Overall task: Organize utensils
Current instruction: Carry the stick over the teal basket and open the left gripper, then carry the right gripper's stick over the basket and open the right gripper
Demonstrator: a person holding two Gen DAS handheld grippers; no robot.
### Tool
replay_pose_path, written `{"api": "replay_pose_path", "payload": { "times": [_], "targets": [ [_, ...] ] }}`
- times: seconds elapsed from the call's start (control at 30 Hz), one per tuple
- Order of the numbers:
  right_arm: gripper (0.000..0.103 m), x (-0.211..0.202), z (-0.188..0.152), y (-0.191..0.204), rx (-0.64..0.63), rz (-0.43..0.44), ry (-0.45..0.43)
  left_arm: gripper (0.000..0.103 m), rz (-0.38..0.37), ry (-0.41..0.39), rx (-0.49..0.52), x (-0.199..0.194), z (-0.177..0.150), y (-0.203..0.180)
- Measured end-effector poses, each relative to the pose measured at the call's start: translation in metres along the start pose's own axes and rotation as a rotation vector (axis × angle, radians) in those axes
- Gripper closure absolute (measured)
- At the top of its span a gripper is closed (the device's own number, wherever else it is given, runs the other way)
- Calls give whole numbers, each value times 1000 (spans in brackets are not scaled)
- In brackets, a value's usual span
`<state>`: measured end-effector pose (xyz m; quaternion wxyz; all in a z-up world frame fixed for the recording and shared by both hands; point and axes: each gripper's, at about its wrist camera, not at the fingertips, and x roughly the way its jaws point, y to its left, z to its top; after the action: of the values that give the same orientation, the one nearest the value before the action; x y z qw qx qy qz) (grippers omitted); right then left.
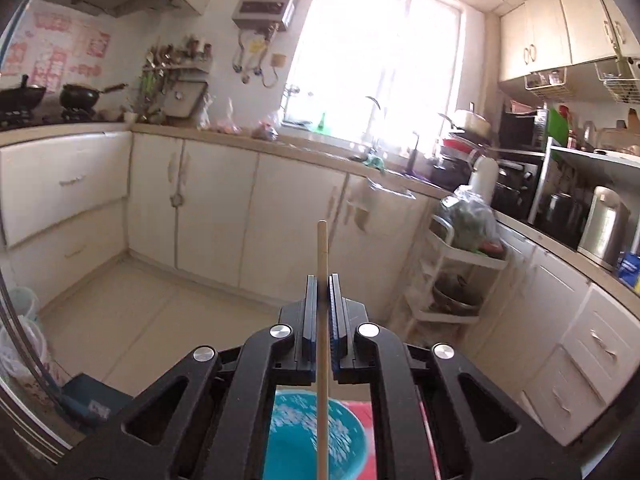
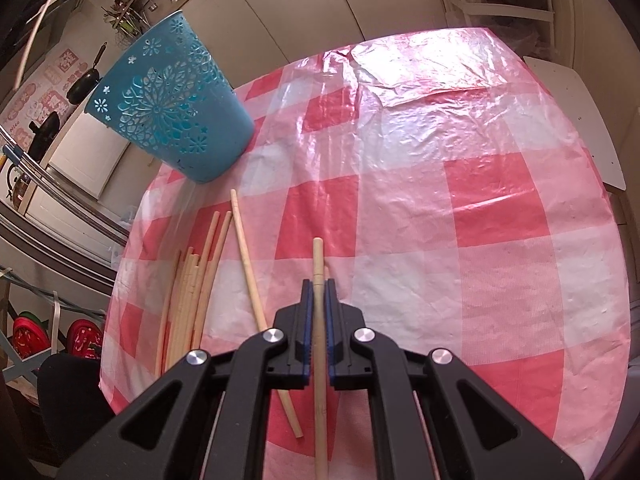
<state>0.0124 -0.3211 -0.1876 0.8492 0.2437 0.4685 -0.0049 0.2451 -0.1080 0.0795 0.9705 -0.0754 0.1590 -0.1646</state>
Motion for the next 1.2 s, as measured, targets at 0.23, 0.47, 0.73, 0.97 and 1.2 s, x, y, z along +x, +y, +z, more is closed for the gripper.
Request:
{"api": "replay_pose_path", "payload": {
  "times": [0.23,0.47,0.73,0.97,1.2],
  "targets": [
    [97,-3,1,6,-59,-41,0,98,113,37,19,59,-35,8],
    [97,-1,4,10,-89,-63,7,98,146,149,130,62,-89,5],
    [97,2,4,22,-171,-127,9,68,120,218,159,14,-116,27],
    [97,3,0,34,-233,-203,-7,52,114,217,54,-46,-122,78],
    [97,-16,-4,17,-82,-64,-32,47,136,308,-68,-58,-157,128]
  ]
}}
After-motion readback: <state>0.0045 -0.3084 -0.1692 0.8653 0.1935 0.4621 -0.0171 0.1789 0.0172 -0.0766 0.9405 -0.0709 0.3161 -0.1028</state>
